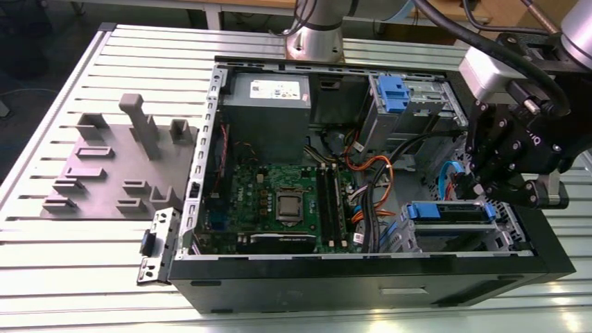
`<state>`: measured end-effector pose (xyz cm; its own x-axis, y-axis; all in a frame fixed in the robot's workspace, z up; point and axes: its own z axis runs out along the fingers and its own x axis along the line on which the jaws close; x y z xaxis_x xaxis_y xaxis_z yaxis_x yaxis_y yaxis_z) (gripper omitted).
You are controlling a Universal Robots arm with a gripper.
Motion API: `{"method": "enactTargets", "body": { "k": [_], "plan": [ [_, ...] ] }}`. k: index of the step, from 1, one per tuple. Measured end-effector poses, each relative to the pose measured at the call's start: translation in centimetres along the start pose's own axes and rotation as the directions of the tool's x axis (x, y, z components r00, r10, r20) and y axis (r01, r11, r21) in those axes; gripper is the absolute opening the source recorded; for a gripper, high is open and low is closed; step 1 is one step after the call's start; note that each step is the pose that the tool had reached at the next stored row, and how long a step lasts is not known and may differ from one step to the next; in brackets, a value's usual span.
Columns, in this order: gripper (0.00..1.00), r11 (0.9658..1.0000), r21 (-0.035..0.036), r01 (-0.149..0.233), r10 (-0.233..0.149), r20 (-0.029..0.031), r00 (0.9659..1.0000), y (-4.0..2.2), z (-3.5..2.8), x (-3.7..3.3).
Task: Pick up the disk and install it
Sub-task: 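Insert the first disk wire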
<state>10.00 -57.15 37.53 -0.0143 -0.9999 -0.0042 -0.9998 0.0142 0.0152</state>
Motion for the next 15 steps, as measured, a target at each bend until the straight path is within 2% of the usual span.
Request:
{"method": "enactTargets", "body": {
  "k": [6,12,13,15],
  "plan": [
    [0.11,1.0,0.0,0.0,0.0,-0.0001,1.0,-0.19,0.0,0.01],
    [0.11,1.0,-0.0088,0.0,0.0,0.0,1.0,-2.59,0.09,-0.07],
    [0.11,1.0,-0.0097,0.0,0.0,0.0,1.0,-2.84,0.11,-0.09],
    [0.11,1.0,-0.0098,0.0,0.0,0.0,1.0,-2.85,0.12,-0.09]
  ]
}}
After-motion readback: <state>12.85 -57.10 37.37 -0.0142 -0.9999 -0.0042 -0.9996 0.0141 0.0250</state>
